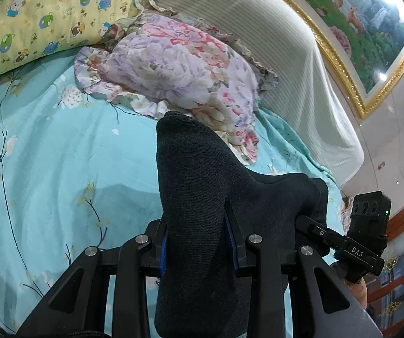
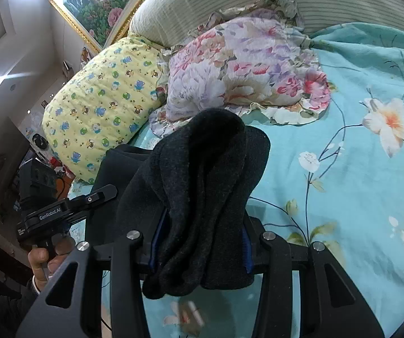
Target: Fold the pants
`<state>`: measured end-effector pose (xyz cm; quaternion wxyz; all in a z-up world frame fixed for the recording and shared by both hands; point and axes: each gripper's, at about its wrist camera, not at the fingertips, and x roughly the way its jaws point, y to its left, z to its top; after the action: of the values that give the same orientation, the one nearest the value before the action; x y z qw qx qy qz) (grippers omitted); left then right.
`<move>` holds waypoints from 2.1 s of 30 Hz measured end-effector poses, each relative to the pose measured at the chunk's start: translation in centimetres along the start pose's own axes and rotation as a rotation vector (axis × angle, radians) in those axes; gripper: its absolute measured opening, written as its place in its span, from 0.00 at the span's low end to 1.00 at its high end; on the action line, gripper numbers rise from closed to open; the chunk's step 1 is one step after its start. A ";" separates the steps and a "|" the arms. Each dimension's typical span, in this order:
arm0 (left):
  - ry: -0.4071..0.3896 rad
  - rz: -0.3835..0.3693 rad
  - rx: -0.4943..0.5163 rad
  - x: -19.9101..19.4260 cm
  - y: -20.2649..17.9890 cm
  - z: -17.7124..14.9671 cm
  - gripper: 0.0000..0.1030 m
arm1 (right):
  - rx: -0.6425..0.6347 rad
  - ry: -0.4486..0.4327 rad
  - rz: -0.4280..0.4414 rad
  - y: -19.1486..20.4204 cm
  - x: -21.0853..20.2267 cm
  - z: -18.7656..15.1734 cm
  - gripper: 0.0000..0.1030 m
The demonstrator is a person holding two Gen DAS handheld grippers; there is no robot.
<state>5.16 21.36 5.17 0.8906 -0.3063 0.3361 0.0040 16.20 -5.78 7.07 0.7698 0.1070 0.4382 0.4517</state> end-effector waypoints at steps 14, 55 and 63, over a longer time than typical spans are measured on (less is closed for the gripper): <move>0.006 0.060 0.003 3.3 1.8 1.0 0.31 | -0.003 0.052 -0.011 -1.8 4.2 1.7 0.44; -0.081 0.318 0.213 0.0 -1.6 -4.3 0.80 | -0.110 -0.076 -0.144 -0.7 0.5 -1.1 0.92; -0.092 0.365 0.255 -1.5 -2.8 -7.1 0.81 | -0.260 -0.097 -0.180 2.3 -0.8 -4.3 0.96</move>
<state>0.37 15.51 3.42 0.9211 -0.1250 0.3425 0.1365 11.36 -6.14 6.28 0.8348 -0.0115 0.3459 0.4282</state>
